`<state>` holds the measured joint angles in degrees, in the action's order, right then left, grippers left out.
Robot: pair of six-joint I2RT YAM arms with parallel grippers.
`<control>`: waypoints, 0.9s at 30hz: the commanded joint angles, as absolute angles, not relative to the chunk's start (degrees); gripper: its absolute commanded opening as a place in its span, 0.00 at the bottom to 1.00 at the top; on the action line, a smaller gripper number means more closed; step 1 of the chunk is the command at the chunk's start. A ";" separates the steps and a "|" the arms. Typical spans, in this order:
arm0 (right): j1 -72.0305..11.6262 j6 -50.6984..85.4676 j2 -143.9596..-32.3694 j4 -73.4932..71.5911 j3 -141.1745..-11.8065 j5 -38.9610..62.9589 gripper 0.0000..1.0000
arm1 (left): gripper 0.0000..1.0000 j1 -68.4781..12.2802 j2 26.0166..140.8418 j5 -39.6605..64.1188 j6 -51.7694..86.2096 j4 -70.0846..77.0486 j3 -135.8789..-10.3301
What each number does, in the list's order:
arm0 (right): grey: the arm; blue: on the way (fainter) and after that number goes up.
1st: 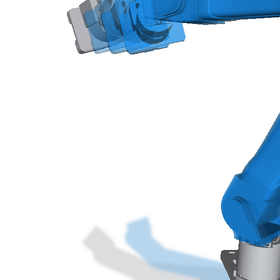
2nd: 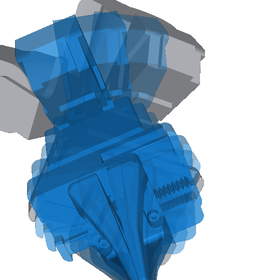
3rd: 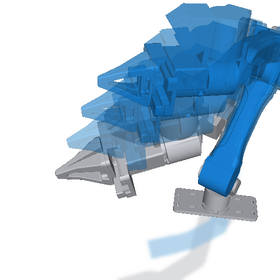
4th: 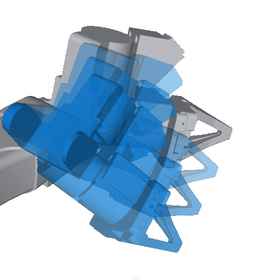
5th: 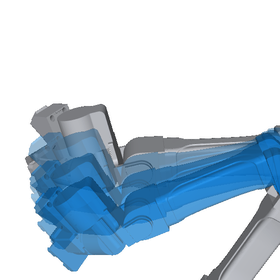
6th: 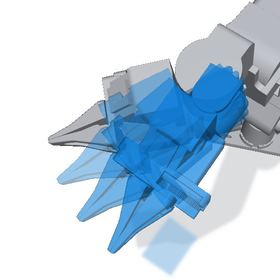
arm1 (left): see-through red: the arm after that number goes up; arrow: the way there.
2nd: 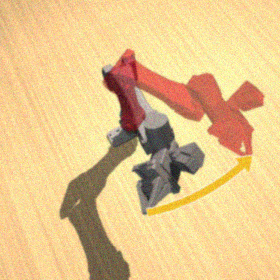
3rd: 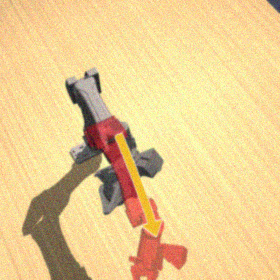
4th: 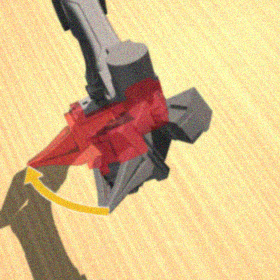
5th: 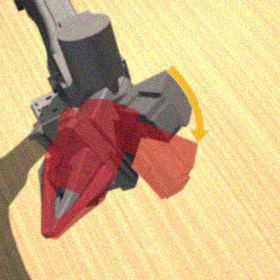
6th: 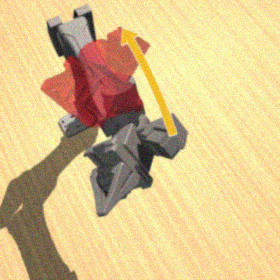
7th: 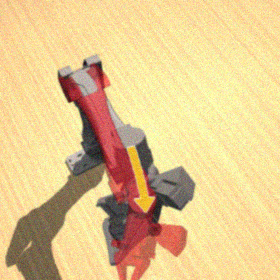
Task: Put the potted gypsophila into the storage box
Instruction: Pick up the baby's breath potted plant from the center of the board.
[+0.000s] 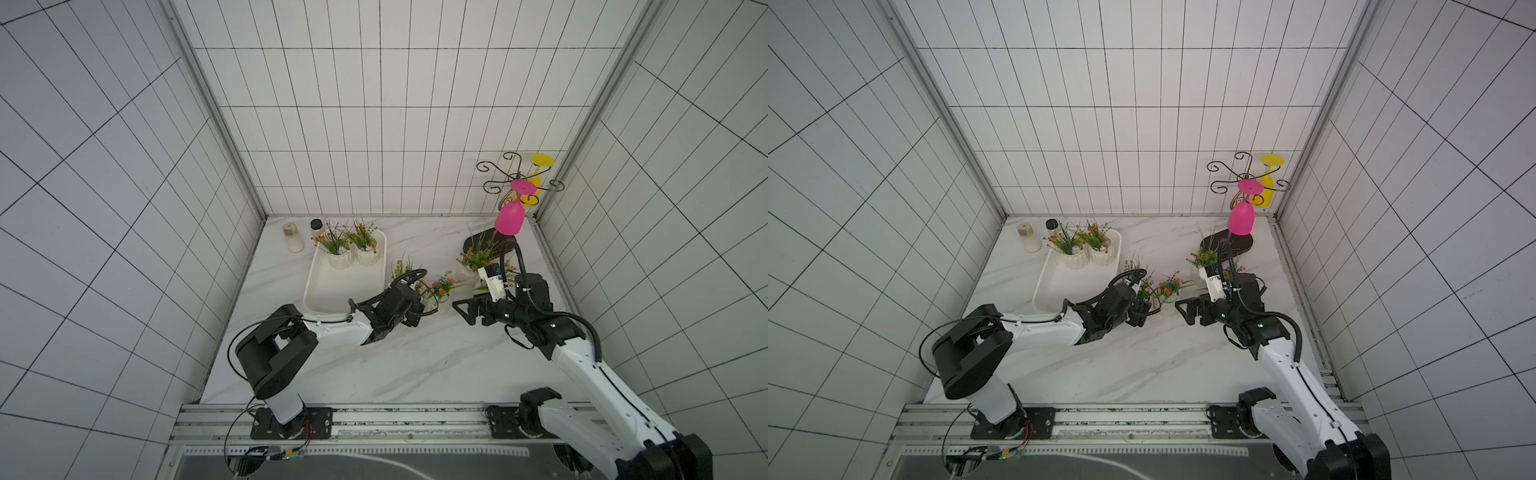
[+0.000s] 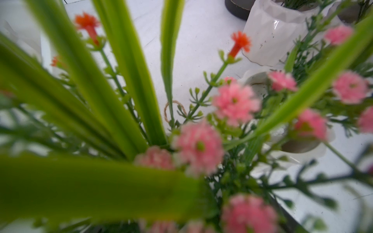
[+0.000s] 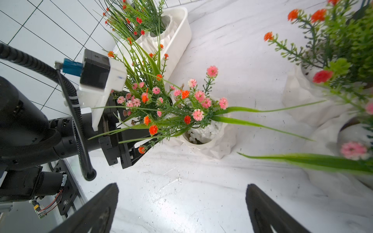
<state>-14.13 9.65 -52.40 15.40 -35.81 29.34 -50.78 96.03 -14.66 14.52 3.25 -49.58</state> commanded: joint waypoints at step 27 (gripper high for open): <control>-13.18 10.50 -52.16 14.16 -37.80 31.46 0.99 | 0.55 -50.55 83.85 -12.73 13.71 -0.04 -48.25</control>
<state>-13.76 10.26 -52.47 15.31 -35.81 30.06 -50.57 87.02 -13.04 14.24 -2.85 -48.16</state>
